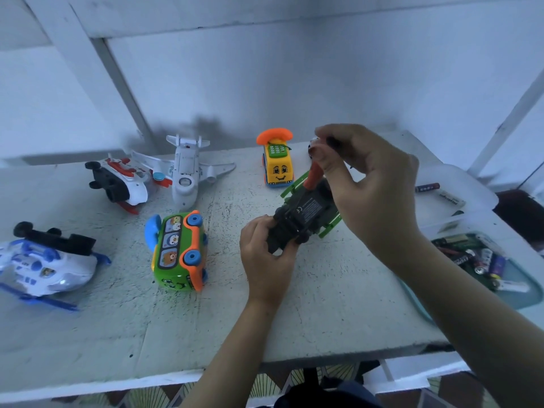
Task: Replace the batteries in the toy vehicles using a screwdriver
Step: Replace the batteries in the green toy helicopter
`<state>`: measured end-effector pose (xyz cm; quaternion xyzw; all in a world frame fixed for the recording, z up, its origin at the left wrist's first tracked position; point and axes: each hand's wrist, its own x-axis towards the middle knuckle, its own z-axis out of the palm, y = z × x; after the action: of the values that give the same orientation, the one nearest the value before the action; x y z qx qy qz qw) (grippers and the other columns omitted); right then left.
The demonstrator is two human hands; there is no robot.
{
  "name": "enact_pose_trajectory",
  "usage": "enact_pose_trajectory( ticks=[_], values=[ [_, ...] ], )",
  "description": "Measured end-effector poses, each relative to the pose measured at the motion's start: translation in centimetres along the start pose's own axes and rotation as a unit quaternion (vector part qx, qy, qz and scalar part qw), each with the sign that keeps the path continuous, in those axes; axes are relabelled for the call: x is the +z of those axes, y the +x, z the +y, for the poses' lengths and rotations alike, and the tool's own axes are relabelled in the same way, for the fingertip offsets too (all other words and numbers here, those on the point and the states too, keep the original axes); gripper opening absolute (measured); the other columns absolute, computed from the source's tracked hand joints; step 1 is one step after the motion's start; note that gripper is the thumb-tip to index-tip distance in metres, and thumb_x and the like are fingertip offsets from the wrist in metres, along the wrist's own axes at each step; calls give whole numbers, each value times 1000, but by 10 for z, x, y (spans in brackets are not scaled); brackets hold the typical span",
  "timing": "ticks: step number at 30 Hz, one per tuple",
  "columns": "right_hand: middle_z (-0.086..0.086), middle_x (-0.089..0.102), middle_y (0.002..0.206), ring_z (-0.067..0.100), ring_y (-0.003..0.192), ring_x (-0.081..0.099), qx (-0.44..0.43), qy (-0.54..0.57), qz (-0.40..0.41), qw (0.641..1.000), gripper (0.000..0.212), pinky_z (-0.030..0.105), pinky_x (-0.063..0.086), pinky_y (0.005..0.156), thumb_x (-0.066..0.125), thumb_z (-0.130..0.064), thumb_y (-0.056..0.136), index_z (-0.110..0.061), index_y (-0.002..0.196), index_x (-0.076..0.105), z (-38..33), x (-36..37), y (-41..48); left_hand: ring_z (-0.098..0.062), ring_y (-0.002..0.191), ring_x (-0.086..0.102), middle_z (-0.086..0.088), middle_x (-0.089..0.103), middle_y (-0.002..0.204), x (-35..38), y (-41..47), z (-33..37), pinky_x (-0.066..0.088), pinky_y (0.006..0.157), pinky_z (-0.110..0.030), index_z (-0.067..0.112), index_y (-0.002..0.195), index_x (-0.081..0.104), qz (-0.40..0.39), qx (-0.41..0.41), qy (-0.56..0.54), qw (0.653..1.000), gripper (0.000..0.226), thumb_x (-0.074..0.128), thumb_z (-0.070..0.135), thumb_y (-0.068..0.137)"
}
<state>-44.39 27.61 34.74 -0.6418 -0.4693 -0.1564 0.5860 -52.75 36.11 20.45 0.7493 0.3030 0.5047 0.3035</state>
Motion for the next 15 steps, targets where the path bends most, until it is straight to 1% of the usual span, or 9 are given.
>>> enact_pose_trajectory(
  ticks=[2, 4, 5, 7, 9, 10, 11, 13, 15],
  values=[
    [-15, 66, 79, -6, 78, 66, -13, 12, -35, 999, 18, 18, 55, 67, 58, -11, 94, -27, 102, 61, -2, -3, 3, -1, 92, 43, -2, 59, 94, 0, 0, 0, 42, 79, -8, 0, 93, 64, -4, -3, -2, 1000, 37, 76, 16, 62],
    [-3, 70, 79, 1, 76, 68, 7, 26, -70, 997, 21, 27, 56, 64, 52, -8, 95, -23, 102, 65, -2, -5, 6, -2, 92, 43, -1, 59, 95, 0, 0, 1, 45, 77, -15, 0, 94, 64, -6, -7, -4, 1000, 37, 76, 16, 62],
    [0, 70, 81, 5, 76, 68, 22, 31, -82, 996, 21, 30, 56, 64, 51, -8, 95, -19, 102, 68, -2, -6, 7, -2, 93, 44, 1, 57, 95, 0, 0, 0, 47, 77, -19, 1, 94, 64, -7, -8, -5, 1000, 38, 76, 16, 62],
    [-1, 67, 88, 8, 83, 66, 39, 41, -87, 995, 17, 30, 56, 70, 56, -14, 93, -16, 100, 71, -3, -6, 9, -3, 93, 44, 2, 57, 96, 0, 0, 0, 48, 76, -20, 1, 95, 65, -8, -8, -7, 1000, 38, 76, 16, 62],
    [-1, 63, 93, 3, 88, 62, 31, 40, -72, 996, 13, 17, 54, 69, 67, -25, 88, -20, 99, 73, -5, -5, 11, -3, 92, 44, 0, 58, 95, 0, 0, 0, 44, 77, -12, 1, 95, 64, -9, -6, -6, 1000, 38, 76, 16, 62],
    [0, 63, 90, 0, 85, 60, 22, 28, -61, 997, 14, 10, 50, 68, 70, -29, 85, -24, 98, 73, -6, -5, 11, -2, 92, 43, -1, 58, 94, 0, 0, 0, 43, 78, -8, 1, 94, 64, -8, -4, -4, 1000, 38, 76, 16, 62],
    [-1, 64, 86, -1, 82, 59, 15, 8, -53, 998, 16, 7, 45, 68, 72, -32, 83, -28, 98, 71, -5, -5, 12, -2, 92, 43, -1, 58, 94, 0, 0, 0, 41, 78, -5, 1, 94, 64, -7, -1, -2, 1000, 37, 76, 15, 61],
    [-10, 67, 81, 0, 80, 61, 20, -26, -48, 998, 23, 15, 47, 73, 71, -38, 81, -29, 102, 72, -5, -5, 13, -1, 92, 43, 0, 58, 94, 0, 0, 1, 40, 79, -4, 0, 93, 64, -5, 1, -2, 1000, 37, 76, 15, 61],
    [-18, 67, 81, -1, 84, 65, 47, -19, -56, 997, 25, 23, 52, 82, 70, -36, 82, -25, 104, 73, -7, -7, 15, -2, 92, 43, 2, 56, 95, 0, 0, 0, 42, 79, -8, 1, 93, 64, -4, -1, -4, 1000, 37, 76, 15, 61]
  ],
)
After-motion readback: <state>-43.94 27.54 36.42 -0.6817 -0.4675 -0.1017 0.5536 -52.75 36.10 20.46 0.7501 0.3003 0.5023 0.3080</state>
